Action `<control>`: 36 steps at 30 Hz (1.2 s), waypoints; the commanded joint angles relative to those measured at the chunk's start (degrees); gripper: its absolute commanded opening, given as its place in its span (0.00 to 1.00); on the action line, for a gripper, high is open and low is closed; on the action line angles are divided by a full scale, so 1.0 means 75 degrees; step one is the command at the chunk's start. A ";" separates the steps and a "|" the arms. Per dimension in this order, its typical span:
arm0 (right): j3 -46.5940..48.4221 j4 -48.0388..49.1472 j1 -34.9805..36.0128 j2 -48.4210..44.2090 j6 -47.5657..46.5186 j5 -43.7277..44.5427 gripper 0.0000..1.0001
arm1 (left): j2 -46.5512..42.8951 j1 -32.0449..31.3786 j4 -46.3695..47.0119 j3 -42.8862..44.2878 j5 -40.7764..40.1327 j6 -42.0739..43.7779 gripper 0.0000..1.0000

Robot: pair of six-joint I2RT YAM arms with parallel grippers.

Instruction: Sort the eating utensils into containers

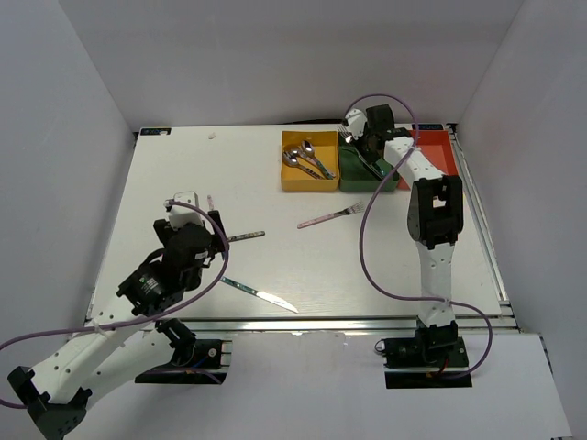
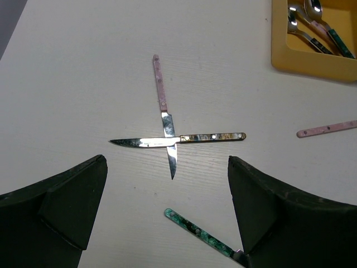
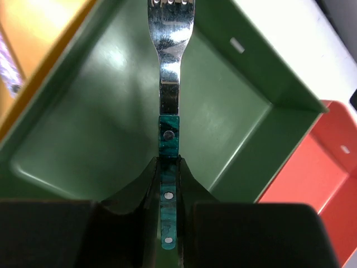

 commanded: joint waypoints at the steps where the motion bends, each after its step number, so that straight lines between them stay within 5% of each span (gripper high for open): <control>1: 0.0258 0.0061 -0.0035 -0.0044 -0.0168 0.0225 0.00 | 0.0050 -0.0032 0.0104 -0.0037 0.0081 0.0059 0.98; 3: 0.0153 -0.0044 -0.0245 -0.0091 -0.0062 -0.0007 0.01 | 0.0049 -0.0020 0.0128 -0.0049 0.0092 0.0059 0.98; 4: 0.0094 -0.0079 -0.0281 -0.0184 0.0031 -0.0183 0.11 | 0.0061 -0.0032 0.0128 -0.0049 0.0092 0.0059 0.98; 6: -0.0104 -0.0150 -0.0317 -0.0336 0.0044 -0.0208 0.55 | 0.0085 -0.0032 0.0116 -0.0049 0.0104 0.0059 0.98; 11: -0.0234 -0.0196 -0.0305 -0.1308 0.0673 -0.0559 0.89 | 0.0096 -0.0020 0.0128 -0.0049 0.0139 0.0071 0.98; 15: -0.1168 0.0060 0.0254 -0.2549 0.2122 0.0302 0.89 | 0.0026 -0.0020 0.0104 -0.0037 0.0093 0.0048 0.98; 19: -0.3289 0.1322 0.1649 -0.4094 0.4690 0.5937 0.89 | -0.0056 -0.0032 0.0081 -0.0026 -0.0013 0.0012 0.98; 21: -0.4229 0.1294 0.2656 -0.4344 0.6871 0.7276 0.89 | -0.0068 -0.0032 0.0081 -0.0026 -0.0001 0.0012 0.98; 22: -0.4265 0.0201 0.2903 -0.4438 0.8013 0.7605 0.89 | -0.0056 -0.0020 0.0081 -0.0026 -0.0001 0.0012 0.98; 27: -0.4429 -0.1191 0.3889 -0.4369 1.1839 0.6239 0.89 | -0.0161 -0.0020 0.0058 -0.0049 0.0010 -0.0011 0.98; 30: -0.4313 -0.2526 0.4568 -0.4135 1.4592 0.6692 0.89 | -0.0290 -0.0032 0.0069 -0.0061 0.0045 -0.0011 0.98; 35: -0.2980 -0.4036 0.4992 -0.2462 1.6412 0.7561 0.89 | -0.0536 -0.0020 0.0069 -0.0084 0.0069 -0.0034 0.98; 36: -0.2559 -0.5282 0.4957 -0.1692 1.7285 0.7538 0.89 | -0.0560 -0.0020 0.0058 -0.0073 0.0080 -0.0046 0.98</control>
